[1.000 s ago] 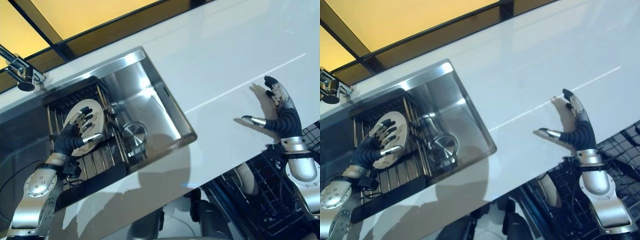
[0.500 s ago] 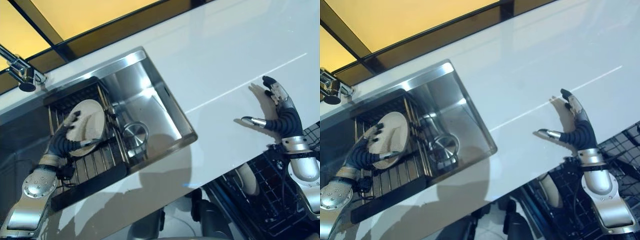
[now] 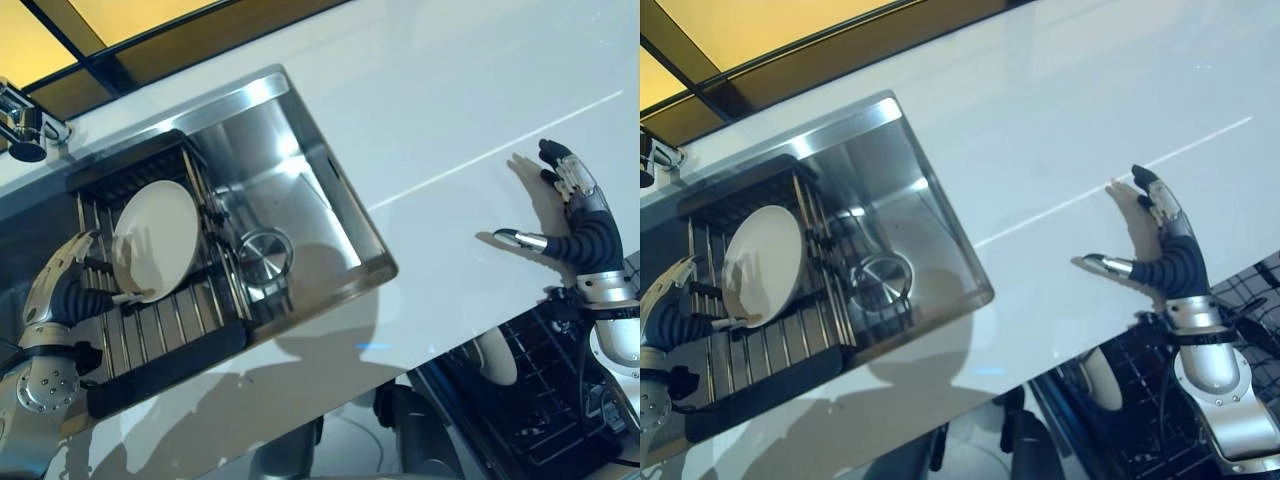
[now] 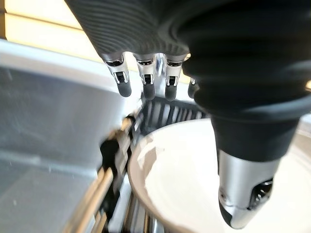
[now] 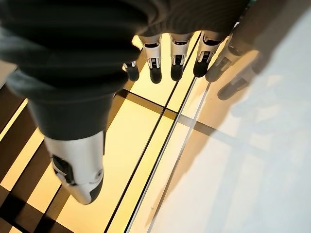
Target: Pick up plates and place into dishwasher.
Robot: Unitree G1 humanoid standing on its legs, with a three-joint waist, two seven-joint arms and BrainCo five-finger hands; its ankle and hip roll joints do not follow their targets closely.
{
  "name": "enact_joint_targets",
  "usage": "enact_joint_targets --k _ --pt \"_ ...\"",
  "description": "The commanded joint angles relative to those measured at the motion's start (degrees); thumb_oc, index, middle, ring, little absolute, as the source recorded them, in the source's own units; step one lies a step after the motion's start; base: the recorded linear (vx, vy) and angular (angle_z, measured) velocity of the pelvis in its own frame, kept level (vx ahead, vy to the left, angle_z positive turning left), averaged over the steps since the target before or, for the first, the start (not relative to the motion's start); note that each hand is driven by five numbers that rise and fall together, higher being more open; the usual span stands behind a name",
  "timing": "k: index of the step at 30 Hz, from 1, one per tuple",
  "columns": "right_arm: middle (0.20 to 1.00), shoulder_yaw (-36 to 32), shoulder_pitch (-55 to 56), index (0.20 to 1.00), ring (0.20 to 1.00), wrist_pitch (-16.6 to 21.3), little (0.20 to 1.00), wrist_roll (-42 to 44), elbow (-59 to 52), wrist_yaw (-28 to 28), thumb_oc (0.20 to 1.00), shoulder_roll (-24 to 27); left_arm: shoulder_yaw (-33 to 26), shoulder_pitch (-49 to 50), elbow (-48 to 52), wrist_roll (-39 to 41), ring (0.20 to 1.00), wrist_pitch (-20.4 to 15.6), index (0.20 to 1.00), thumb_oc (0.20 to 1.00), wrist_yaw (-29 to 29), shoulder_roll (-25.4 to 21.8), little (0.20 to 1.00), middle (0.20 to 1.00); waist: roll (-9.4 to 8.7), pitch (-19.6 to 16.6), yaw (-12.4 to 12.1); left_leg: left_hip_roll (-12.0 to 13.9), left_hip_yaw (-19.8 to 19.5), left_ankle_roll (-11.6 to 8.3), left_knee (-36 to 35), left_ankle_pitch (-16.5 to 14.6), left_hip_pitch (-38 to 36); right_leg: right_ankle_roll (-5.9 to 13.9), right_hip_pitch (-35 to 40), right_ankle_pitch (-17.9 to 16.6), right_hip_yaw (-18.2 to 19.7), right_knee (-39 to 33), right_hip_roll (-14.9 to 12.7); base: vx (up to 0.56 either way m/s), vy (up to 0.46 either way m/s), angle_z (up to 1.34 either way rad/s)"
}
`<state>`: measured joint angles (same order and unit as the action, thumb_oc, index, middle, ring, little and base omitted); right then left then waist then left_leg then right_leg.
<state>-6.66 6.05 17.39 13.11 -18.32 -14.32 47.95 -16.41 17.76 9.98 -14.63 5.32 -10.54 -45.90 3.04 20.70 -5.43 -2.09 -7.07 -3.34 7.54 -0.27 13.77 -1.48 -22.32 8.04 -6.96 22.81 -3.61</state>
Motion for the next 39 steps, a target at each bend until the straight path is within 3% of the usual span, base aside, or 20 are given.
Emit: enact_joint_targets --k 1,13,21,39 --pt "1.000 4.89 0.31 1.000 1.000 -2.65 1.000 -1.56 5.57 -1.79 1.000 -0.63 -1.32 -1.57 3.33 3.08 1.000 -0.53 1.000 1.000 0.82 -3.17 1.000 1.000 0.26 3.60 -0.70 -4.35 -0.54 5.00 2.45 -1.29 2.72 5.76 8.19 -4.73 -1.86 -14.32 -0.04 0.01 0.010 -0.03" --pt "1.000 3.66 0.26 1.000 1.000 -3.61 1.000 -2.29 5.29 0.38 1.000 -0.95 0.89 -3.56 4.68 15.63 1.000 -2.80 1.000 1.000 6.80 -1.06 1.000 1.000 1.39 2.74 0.27 -4.57 -0.07 4.91 2.05 -1.42 1.78 5.65 8.67 -4.46 -1.63 -14.25 -0.55 0.00 0.004 -0.01" --pt "1.000 2.93 0.56 1.000 1.000 -3.88 1.000 -2.18 5.04 1.42 1.000 -0.29 2.74 -4.17 5.84 18.45 1.000 -2.70 1.000 1.000 10.56 -0.90 1.000 1.000 1.86 3.06 0.85 -4.64 0.11 4.86 2.51 -1.44 2.03 5.53 8.29 -4.36 -1.48 -13.77 -0.74 0.00 0.000 0.00" --pt "1.000 1.14 2.14 1.000 1.000 -2.76 1.000 -1.08 5.33 1.92 1.000 1.49 3.91 -3.91 6.47 20.23 1.000 -0.94 1.000 1.000 12.48 -3.19 1.000 1.000 2.32 3.35 1.85 -4.91 0.57 5.02 2.37 -1.39 1.79 5.66 7.73 -4.51 -1.03 -13.44 -0.88 0.00 0.000 0.00"
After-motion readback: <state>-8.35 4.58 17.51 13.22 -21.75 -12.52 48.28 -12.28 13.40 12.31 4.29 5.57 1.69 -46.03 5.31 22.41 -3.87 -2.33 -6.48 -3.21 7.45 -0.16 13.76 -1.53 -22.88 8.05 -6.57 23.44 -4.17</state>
